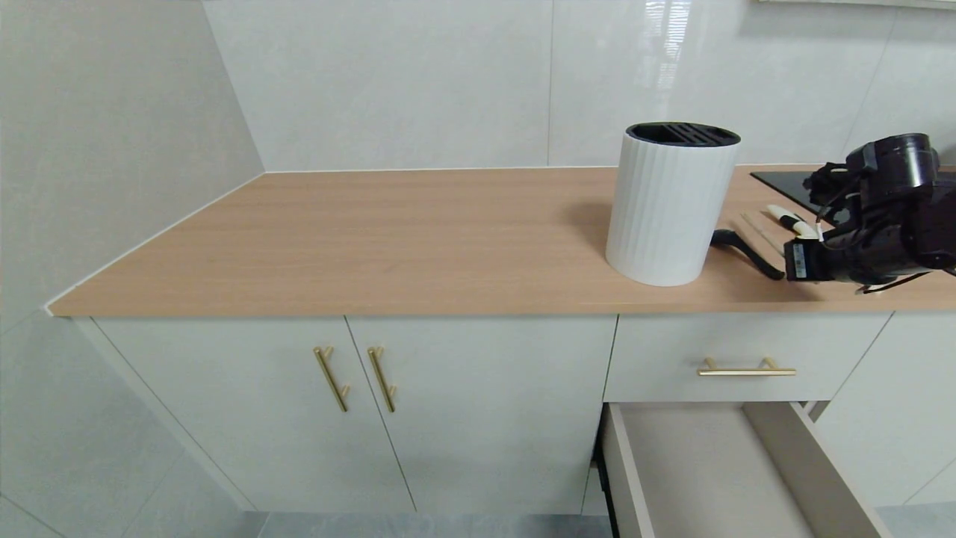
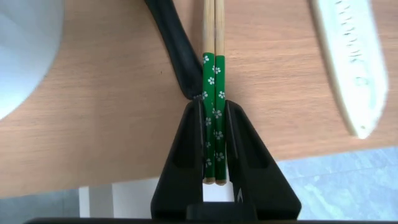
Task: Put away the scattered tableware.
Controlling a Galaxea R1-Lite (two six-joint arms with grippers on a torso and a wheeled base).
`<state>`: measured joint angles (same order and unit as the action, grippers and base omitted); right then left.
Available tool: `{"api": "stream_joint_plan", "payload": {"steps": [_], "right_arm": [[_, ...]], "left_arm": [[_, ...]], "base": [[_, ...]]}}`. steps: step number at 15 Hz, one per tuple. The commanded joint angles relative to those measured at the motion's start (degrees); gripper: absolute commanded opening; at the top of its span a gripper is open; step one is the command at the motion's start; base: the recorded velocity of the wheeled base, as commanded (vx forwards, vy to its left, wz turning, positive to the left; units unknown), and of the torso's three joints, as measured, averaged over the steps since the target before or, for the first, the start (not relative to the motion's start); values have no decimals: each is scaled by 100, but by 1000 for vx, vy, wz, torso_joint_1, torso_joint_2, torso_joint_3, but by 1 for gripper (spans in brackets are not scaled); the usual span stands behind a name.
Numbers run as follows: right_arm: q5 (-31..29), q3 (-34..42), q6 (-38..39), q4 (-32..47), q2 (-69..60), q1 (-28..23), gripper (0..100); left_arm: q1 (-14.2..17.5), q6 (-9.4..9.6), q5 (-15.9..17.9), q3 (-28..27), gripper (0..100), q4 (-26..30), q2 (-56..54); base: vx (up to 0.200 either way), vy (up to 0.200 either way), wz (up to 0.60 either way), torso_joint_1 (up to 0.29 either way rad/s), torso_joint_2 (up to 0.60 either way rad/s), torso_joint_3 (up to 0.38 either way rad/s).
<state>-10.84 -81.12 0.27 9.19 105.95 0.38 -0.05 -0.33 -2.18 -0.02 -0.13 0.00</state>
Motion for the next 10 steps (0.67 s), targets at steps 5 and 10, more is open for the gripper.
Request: {"api": "stream_joint_plan", "payload": {"steps": [5,10], "right_arm": [[363,1203,35,39,-2201,24,0],[521,2522,26,426,-3818,50,0]], "left_arm": [[-4,-2,-2,2,100,5,9],[5,-2,-2,2,100,-4,9]], "base": [[0,0,0,0,0,0],[0,0,0,0,0,0]]}}
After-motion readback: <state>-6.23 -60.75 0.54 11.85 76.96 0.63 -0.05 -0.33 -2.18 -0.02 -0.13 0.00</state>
